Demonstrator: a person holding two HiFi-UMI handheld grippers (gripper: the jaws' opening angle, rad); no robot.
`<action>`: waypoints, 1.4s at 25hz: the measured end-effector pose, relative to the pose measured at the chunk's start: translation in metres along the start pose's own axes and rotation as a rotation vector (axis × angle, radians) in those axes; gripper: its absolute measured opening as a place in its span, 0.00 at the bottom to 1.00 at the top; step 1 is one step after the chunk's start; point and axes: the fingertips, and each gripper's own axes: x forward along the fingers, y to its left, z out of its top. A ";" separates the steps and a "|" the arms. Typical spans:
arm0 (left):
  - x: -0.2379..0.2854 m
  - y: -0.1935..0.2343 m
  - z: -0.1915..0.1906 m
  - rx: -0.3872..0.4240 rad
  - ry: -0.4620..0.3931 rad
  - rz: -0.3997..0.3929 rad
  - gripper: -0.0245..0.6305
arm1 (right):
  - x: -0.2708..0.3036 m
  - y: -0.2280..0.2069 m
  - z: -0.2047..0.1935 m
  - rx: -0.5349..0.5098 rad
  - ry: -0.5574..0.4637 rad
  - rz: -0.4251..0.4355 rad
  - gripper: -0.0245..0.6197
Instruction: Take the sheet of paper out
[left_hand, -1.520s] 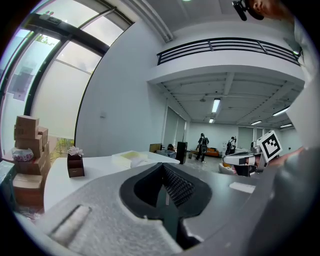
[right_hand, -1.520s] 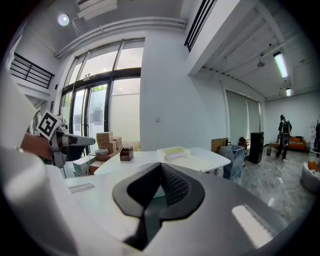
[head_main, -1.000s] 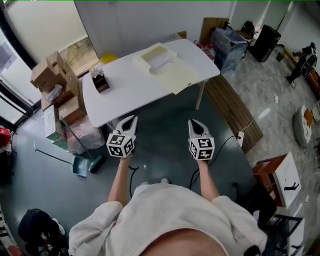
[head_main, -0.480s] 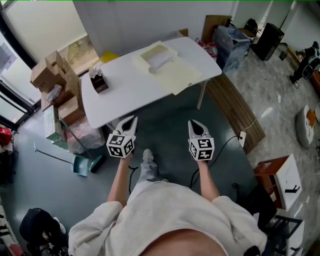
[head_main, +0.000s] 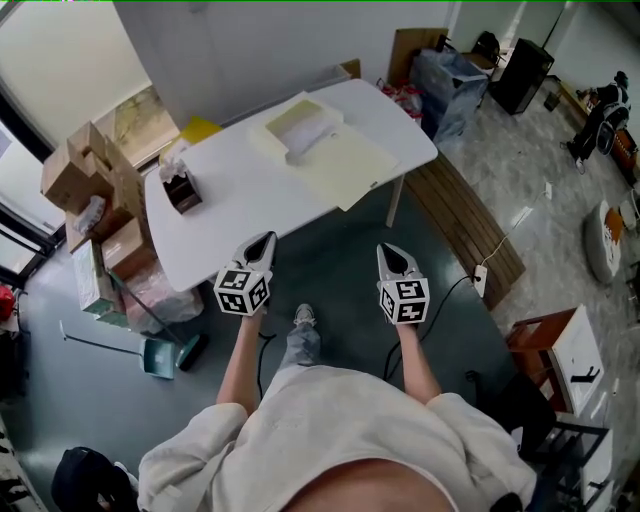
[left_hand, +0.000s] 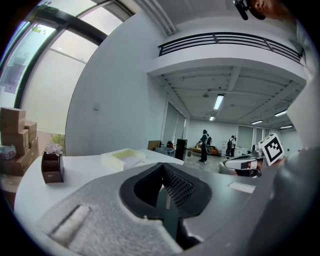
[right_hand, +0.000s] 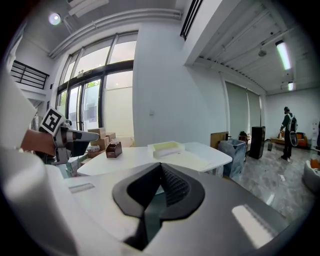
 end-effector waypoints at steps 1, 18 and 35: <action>0.010 0.007 0.003 -0.001 0.000 -0.007 0.04 | 0.009 -0.003 0.003 -0.001 0.003 -0.006 0.04; 0.171 0.140 0.071 -0.006 -0.009 -0.116 0.04 | 0.183 -0.033 0.084 -0.018 0.007 -0.098 0.04; 0.221 0.191 0.054 -0.041 0.049 -0.122 0.04 | 0.260 -0.028 0.080 -0.013 0.062 -0.067 0.04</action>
